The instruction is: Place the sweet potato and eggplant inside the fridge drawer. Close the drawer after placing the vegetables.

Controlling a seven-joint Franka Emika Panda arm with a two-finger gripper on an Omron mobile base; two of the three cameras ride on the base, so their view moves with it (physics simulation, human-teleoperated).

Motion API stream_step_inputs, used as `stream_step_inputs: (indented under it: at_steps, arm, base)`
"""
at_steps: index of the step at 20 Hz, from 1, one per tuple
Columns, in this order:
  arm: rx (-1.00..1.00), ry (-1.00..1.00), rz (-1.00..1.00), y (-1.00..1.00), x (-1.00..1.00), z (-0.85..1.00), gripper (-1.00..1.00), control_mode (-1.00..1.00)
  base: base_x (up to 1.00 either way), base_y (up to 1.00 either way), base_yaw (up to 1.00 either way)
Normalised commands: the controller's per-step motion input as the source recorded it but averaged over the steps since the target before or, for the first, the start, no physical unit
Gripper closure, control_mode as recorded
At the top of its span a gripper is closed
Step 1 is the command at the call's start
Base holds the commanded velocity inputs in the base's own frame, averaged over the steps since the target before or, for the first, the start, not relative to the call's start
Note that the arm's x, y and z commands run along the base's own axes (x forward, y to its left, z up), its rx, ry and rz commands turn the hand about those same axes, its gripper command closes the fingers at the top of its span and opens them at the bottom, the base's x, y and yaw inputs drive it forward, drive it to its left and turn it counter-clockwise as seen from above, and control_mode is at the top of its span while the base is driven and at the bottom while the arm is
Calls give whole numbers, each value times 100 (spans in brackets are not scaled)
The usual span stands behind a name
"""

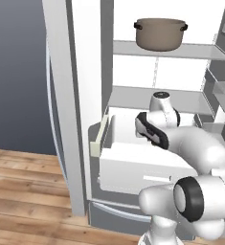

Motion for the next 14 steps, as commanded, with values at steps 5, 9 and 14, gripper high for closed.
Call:
stream_step_inputs:
  at_steps: [5, 9, 14]
  arm:
    - [5, 10, 0, -7, 15, -60, 100, -100]
    - [3, 8, 0, 0, 9, -66, 100, -100]
    - [1, 8, 0, 0, 14, -56, 100, -100]
  base:
    - [0, 0, 0]
    - [0, 0, 0]
    - [0, 0, 0]
